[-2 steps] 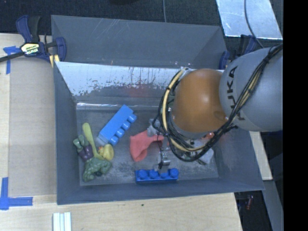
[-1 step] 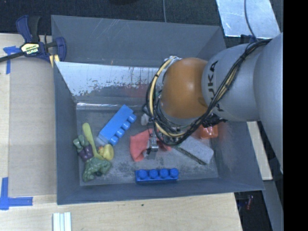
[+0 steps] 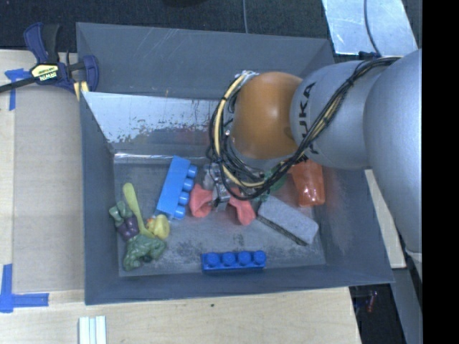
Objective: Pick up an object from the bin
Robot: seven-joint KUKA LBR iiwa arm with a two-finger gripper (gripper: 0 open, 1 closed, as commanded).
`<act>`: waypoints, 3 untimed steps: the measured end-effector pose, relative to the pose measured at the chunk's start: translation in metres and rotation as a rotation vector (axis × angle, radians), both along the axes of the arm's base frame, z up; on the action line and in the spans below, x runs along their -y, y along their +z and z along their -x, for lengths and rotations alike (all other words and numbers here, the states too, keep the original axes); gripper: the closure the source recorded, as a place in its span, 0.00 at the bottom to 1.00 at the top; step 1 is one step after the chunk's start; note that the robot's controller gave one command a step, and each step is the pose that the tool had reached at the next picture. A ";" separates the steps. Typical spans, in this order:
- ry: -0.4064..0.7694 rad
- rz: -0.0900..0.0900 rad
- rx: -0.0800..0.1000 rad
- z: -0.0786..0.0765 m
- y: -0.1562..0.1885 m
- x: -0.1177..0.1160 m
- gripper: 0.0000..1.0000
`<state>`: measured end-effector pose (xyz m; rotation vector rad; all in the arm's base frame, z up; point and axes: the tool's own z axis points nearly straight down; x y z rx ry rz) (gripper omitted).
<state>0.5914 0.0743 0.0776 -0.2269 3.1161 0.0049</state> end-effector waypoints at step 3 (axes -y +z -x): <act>0.104 0.003 -0.006 0.027 0.107 -0.012 1.00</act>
Offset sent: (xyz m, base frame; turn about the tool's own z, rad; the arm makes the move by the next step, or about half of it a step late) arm -0.0113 0.0129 0.2128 -0.0672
